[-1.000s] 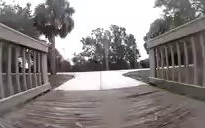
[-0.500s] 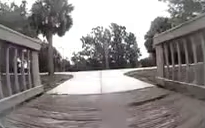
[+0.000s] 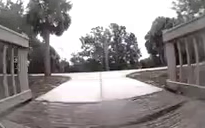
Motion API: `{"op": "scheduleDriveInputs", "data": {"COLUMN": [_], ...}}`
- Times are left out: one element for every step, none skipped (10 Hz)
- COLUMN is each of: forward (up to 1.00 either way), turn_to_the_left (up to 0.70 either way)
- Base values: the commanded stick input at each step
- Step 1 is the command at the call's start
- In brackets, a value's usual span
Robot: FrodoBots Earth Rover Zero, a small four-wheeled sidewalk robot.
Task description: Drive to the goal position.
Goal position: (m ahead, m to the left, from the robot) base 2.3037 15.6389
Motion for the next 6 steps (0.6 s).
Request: {"op": "scheduleDriveInputs", "data": {"forward": [0.70,0.70,0.70,0.70,0.70,0.70], "turn_to_the_left": [0.00,0.00,0.00,0.00,0.00,0.00]}}
